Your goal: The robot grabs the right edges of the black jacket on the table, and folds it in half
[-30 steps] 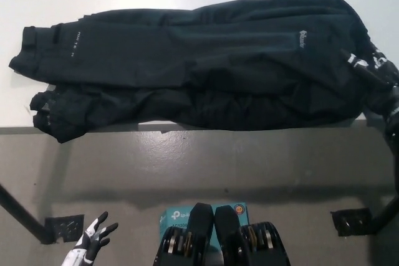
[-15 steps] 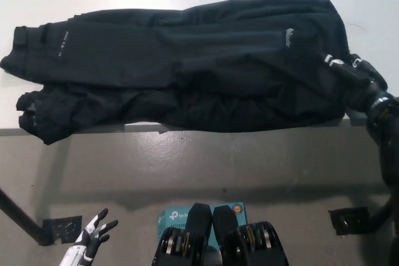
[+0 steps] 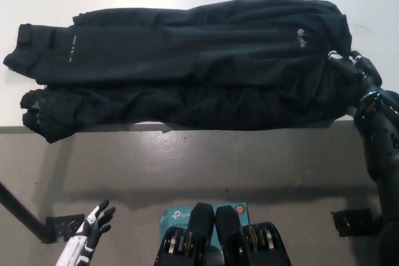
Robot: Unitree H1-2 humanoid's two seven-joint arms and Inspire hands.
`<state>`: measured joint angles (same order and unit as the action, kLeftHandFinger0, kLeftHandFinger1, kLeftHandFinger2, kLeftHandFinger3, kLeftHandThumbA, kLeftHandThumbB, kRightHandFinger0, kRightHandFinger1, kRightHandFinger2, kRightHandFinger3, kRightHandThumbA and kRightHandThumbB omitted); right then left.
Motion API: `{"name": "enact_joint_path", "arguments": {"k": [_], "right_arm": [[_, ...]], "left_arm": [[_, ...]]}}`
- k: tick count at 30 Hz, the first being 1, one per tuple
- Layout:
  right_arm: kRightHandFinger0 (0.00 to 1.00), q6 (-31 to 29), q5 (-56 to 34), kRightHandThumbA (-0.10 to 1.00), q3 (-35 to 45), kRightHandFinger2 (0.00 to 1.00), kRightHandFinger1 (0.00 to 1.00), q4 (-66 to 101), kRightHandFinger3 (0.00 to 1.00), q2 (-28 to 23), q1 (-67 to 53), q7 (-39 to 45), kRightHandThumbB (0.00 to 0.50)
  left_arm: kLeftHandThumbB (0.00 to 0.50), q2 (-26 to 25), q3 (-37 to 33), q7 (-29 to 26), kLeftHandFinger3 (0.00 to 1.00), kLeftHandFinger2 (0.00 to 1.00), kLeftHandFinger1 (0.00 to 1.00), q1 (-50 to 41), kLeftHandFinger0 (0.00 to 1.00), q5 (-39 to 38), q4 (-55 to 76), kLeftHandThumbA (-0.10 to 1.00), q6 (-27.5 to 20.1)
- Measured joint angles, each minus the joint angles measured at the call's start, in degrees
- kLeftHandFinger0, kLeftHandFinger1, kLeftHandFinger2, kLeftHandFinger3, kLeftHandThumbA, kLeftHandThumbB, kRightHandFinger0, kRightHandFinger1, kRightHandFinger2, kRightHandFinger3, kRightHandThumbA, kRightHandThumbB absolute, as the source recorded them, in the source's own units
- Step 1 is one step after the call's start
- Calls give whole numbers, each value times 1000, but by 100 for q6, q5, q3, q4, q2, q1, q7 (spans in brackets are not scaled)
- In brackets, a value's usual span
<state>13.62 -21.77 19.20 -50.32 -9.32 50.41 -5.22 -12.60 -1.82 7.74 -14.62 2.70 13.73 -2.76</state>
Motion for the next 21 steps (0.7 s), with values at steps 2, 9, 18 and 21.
{"name": "enact_joint_path", "arguments": {"k": [2, 9, 18, 21], "right_arm": [[0, -88, 1, -100, 49, 772, 375, 1, 740, 2, 50, -59, 112], [0, -203, -2, -100, 249, 830, 415, 425, 781, 0, 121, -223, 80], [0, -206, -12, -100, 486, 805, 405, 648, 808, -233, 411, -351, 114], [0, -232, 5, -100, 478, 802, 405, 646, 802, -335, 492, -366, 112]], "left_arm": [[207, 48, 19, -1, 1000, 1000, 1000, 49, 1000, -18, 0, 1000, 7], [249, 203, 166, -4, 1000, 1000, 1000, 159, 1000, -155, -49, 1000, 13], [242, 254, 291, -5, 1000, 1000, 1000, 338, 1000, -225, -166, 1000, 1], [244, 282, 311, -7, 1000, 1000, 1000, 374, 1000, -229, -269, 1000, -29]]}}
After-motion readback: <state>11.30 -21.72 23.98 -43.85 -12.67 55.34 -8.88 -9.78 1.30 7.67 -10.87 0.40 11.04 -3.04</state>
